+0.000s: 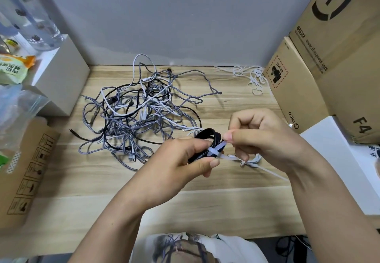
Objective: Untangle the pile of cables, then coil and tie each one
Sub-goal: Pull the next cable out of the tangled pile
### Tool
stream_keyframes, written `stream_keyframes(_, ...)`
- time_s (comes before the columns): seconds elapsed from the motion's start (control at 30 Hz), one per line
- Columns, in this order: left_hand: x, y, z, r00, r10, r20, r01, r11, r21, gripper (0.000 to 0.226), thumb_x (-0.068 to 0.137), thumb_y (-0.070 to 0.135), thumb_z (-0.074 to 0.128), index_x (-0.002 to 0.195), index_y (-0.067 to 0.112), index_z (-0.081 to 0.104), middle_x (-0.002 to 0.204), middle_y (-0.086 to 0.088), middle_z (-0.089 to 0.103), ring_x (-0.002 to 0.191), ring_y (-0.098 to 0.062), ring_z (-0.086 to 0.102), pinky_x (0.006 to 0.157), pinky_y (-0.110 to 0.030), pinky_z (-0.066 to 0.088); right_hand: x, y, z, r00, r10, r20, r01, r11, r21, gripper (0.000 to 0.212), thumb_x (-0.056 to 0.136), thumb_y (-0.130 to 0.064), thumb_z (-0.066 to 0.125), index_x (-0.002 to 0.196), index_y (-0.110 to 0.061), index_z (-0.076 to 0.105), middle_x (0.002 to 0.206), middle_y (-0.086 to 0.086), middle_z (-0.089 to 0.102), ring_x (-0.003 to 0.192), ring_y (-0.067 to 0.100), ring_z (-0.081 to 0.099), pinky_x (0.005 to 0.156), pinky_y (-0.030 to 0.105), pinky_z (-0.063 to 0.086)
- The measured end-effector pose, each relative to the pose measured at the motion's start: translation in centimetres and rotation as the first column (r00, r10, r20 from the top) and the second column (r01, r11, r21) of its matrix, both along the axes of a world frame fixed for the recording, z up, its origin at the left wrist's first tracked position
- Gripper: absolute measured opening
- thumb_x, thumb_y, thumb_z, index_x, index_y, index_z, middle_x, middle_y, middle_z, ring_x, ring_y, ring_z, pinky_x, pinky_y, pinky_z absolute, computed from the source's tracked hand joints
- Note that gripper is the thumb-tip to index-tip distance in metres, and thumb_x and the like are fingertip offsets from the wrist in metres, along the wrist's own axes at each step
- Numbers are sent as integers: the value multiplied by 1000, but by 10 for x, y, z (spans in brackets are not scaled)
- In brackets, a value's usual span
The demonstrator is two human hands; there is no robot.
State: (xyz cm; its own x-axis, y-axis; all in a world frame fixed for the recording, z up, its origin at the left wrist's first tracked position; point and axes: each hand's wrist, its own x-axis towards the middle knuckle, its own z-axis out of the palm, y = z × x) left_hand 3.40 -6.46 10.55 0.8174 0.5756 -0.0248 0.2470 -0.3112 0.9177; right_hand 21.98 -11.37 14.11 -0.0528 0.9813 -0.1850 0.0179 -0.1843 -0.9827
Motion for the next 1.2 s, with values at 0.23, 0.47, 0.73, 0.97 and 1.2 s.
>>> stream_keyframes(0.23,5,-1,0,995,99,-32,-99,995,6,25,86,39,56,67,23,56,58,8,50,53,-6,40,51,-27,30,-9,-3,-16,934,-117,338,65,985,161,24,70,-25,69,56,-13,54,46,-8,41,46,4,36,47,15,30)
stream_keyframes(0.47,8,6,-3,976,140,-167,-126,988,88,29,87,35,56,59,29,52,53,15,50,50,-2,41,49,-20,25,-15,-1,-34,485,-432,760,-219,782,584,19,81,-35,65,75,-17,67,82,-3,53,80,14,46,73,27,32)
stream_keyframes(0.73,9,8,-6,957,80,-278,-50,992,115,25,84,27,66,61,26,58,52,16,52,52,-3,44,52,-22,28,-16,3,-34,413,-317,854,-454,741,494,15,83,-26,57,76,-20,69,78,-4,57,75,18,49,80,33,30)
stream_keyframes(0.97,10,13,-3,947,64,-315,-17,989,149,29,80,24,71,58,27,53,50,18,53,52,2,46,52,-17,30,-22,5,-43,350,-395,849,-497,691,526,12,83,-15,61,75,-15,70,73,1,60,65,23,56,83,36,37)
stream_keyframes(1.2,16,15,1,950,43,-311,24,978,209,22,80,26,70,60,24,61,49,11,52,50,-4,43,49,-21,27,-21,1,-39,344,-413,843,-468,704,535,16,82,-14,54,73,-12,67,72,3,59,62,23,51,82,35,38)
